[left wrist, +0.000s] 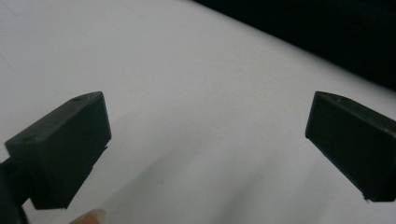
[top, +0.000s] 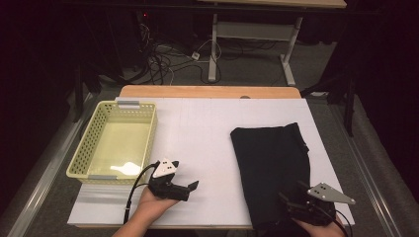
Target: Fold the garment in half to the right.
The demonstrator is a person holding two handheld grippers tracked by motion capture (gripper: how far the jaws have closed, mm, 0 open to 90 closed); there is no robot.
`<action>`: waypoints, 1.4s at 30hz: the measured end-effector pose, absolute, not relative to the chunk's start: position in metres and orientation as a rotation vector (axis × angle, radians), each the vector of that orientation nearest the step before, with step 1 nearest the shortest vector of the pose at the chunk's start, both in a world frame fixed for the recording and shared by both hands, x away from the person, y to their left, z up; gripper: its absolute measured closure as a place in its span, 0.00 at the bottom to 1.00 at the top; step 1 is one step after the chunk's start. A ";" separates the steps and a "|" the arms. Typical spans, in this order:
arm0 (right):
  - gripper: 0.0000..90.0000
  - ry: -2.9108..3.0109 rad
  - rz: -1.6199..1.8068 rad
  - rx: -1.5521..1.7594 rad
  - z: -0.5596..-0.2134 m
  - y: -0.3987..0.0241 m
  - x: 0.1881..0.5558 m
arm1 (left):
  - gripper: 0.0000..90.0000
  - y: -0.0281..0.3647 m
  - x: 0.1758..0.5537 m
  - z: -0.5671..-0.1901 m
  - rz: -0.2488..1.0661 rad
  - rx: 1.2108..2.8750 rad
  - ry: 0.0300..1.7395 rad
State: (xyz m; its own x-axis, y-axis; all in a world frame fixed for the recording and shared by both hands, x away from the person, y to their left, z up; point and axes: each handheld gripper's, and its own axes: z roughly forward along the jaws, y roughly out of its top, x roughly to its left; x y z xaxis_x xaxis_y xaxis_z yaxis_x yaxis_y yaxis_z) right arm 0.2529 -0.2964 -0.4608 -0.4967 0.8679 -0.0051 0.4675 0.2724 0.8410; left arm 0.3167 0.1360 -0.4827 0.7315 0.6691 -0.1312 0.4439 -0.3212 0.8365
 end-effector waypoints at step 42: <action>0.27 2.299 1.023 1.016 -0.469 -0.198 0.232 | 0.00 0.136 0.315 -0.483 0.295 1.970 0.813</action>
State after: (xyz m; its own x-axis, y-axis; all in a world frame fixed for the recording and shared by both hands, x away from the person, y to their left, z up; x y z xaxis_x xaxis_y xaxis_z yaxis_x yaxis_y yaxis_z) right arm 0.2318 -0.1978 -0.4694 -0.6421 0.7623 -0.0819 0.4496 0.4609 0.7651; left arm 0.3146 0.1362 -0.4830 0.7496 0.6506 -0.1215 0.4214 -0.3276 0.8456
